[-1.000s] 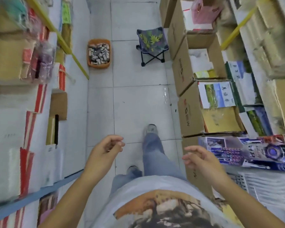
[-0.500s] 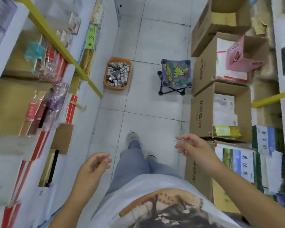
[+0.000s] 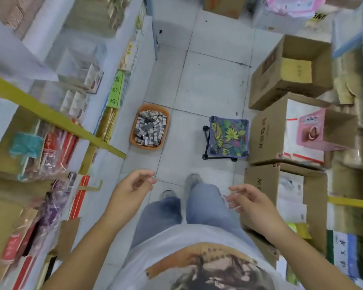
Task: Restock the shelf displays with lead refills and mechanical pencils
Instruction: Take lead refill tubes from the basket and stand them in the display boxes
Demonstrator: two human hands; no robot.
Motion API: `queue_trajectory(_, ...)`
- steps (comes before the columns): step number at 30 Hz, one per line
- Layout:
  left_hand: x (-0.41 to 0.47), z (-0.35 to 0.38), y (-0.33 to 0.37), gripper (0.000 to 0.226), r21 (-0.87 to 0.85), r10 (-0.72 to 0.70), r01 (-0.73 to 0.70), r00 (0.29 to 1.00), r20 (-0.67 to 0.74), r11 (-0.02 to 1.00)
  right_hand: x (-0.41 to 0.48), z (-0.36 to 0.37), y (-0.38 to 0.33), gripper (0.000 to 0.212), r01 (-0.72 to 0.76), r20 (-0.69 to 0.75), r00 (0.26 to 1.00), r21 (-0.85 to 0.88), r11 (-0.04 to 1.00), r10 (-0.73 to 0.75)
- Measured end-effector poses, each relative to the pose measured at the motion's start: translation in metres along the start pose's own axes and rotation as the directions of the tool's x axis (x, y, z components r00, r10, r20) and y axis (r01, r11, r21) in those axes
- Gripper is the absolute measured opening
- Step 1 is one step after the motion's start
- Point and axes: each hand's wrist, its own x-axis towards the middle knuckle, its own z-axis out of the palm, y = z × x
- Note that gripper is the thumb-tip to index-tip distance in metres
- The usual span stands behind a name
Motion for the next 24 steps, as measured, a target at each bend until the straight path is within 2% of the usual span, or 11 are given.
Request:
queue_trajectory(4,0.065,0.002,0.042,0.022,-0.051,0.009,-0.012,0.998,-0.067,0.999,0.066,-0.014,-0.058,0.018,-0.005,0.040,0.999,-0.061,0.998,0.007)
queue_trajectory(9,0.100,0.004,0.070,0.020,-0.207,-0.147,0.097,0.959,-0.240,0.973,0.154,-0.019,-0.154,0.017,0.082,0.232,0.972,-0.248,0.965,-0.023)
queue_trajectory(13,0.098,0.003,0.074,0.015,-0.317,-0.276,0.159,0.888,-0.368,0.935,0.210,0.003,-0.225,0.015,0.168,0.357,0.934,-0.353,0.920,-0.033)
queue_trajectory(18,0.084,0.003,0.059,0.018,-0.443,-0.424,0.201,0.760,-0.492,0.874,0.253,0.058,-0.286,0.016,0.288,0.512,0.859,-0.456,0.842,-0.017)
queue_trajectory(22,0.093,0.002,0.043,0.019,-0.542,-0.523,0.220,0.688,-0.504,0.811,0.272,0.108,-0.304,0.019,0.388,0.597,0.802,-0.518,0.762,-0.003)
queue_trajectory(24,0.105,0.002,0.040,0.018,-0.553,-0.538,0.230,0.682,-0.496,0.801,0.278,0.124,-0.307,0.021,0.412,0.627,0.779,-0.519,0.749,0.006)
